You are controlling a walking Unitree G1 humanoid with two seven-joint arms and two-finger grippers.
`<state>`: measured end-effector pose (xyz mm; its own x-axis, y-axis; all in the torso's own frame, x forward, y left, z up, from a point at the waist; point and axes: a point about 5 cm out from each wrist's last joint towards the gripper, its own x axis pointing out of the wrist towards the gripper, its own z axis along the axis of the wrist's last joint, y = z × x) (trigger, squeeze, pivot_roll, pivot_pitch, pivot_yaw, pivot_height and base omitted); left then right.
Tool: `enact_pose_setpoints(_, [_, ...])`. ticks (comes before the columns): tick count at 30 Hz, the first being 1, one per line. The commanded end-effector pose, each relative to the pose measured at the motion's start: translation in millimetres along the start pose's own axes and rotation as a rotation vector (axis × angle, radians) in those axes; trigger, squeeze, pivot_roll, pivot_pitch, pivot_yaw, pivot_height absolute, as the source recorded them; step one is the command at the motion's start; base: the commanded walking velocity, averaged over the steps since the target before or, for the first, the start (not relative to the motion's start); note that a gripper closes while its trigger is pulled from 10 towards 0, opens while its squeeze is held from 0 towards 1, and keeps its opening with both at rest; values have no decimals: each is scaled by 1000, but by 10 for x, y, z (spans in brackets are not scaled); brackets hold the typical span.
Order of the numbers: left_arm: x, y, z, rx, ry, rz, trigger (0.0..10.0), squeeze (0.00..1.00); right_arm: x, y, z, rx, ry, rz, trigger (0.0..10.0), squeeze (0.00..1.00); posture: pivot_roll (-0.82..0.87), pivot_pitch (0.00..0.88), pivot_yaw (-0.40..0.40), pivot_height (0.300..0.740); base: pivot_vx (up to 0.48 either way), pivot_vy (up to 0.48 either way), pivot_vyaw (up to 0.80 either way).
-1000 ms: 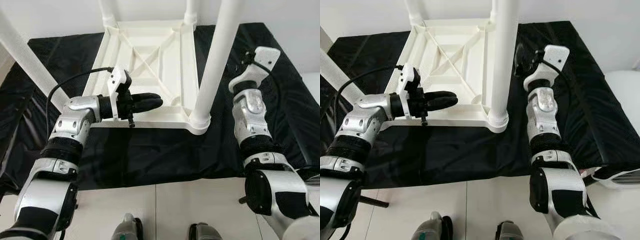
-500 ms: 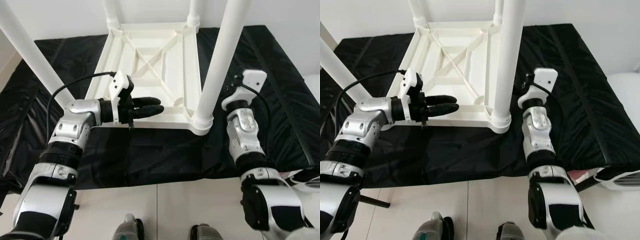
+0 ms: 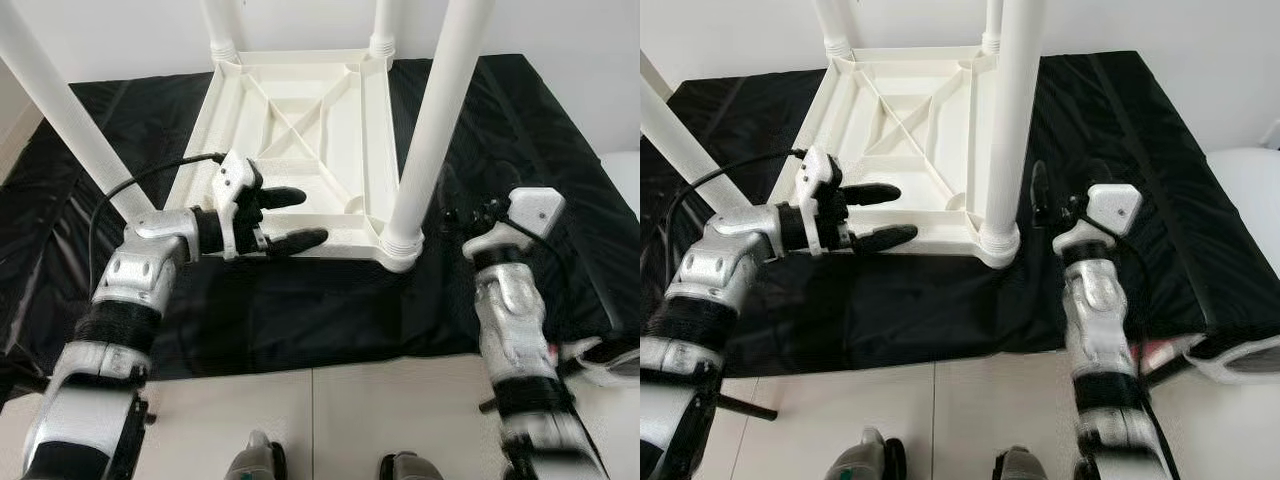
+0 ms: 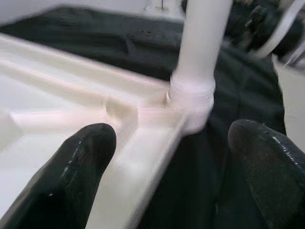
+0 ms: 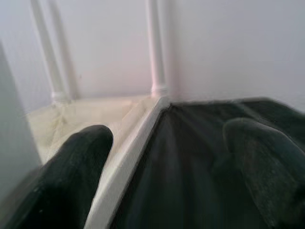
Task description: Building children table
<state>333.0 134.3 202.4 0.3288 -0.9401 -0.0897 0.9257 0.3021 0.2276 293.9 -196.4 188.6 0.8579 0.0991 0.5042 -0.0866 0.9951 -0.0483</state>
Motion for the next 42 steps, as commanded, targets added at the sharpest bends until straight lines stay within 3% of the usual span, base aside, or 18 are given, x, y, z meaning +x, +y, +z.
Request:
enact_pose_setpoints(1, [0,-47,-47,52,52,12,10000,765,-65,31,31,21,14,29,10000,0,14,140,61,740,0,0,0])
enact_pose_setpoints(2, [0,-47,-47,52,52,12,10000,765,-65,31,31,21,14,29,10000,0,14,140,61,740,0,0,0])
enact_pose_setpoints(3, [0,-63,-73,62,69,13,10000,0,-103,44,32,23,26,42,10000,0,14,140,61,740,0,0,0])
enact_pose_setpoints(10, [40,-85,-192,130,164,73,10000,0,-266,276,58,101,80,134,10000,0,9,141,64,740,0,0,0])
enact_pose_setpoints(23, [126,24,-210,201,247,166,10000,0,-423,511,91,185,152,270,10000,0,13,156,67,740,0,0,0])
enact_pose_setpoints(30, [79,107,-225,195,274,236,10000,0,-614,472,12,180,245,303,10000,0,3,165,77,740,0,0,0])
enact_pose_setpoints(37, [44,116,-235,205,288,242,10000,0,-702,445,17,175,282,329,10000,0,-3,169,82,740,0,0,0])
enact_pose_setpoints(42, [-24,139,-235,223,299,245,10000,0,-832,505,86,215,327,427,10000,0,-7,171,85,740,0,0,0])
